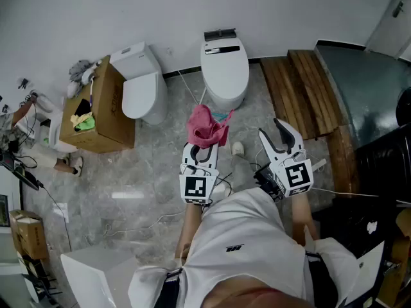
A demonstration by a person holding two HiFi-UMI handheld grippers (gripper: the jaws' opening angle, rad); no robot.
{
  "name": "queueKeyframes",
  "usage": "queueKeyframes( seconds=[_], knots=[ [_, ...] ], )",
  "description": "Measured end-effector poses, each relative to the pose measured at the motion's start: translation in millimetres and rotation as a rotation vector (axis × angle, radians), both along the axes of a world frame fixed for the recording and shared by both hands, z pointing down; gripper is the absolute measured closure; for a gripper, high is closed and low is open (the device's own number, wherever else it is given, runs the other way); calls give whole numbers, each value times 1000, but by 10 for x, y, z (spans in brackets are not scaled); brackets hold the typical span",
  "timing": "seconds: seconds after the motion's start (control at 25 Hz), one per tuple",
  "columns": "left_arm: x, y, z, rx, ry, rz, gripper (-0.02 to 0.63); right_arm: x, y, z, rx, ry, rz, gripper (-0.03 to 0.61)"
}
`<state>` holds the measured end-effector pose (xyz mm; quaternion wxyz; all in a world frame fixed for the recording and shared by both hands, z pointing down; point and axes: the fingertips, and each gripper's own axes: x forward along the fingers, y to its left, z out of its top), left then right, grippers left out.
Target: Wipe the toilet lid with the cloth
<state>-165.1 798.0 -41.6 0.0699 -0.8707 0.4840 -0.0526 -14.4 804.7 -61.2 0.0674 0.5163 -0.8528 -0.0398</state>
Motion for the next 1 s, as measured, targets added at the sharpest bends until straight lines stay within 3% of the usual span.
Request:
queueKeyframes(
  seconds=[0.56, 1.0],
  knots=[
    [-50, -824, 141, -7, -13, 10, 505, -153, -869, 170, -24, 9, -7, 385],
    [47, -2236, 259, -52, -10, 7, 505, -97, -2381, 266, -65, 12, -26, 386]
  ],
)
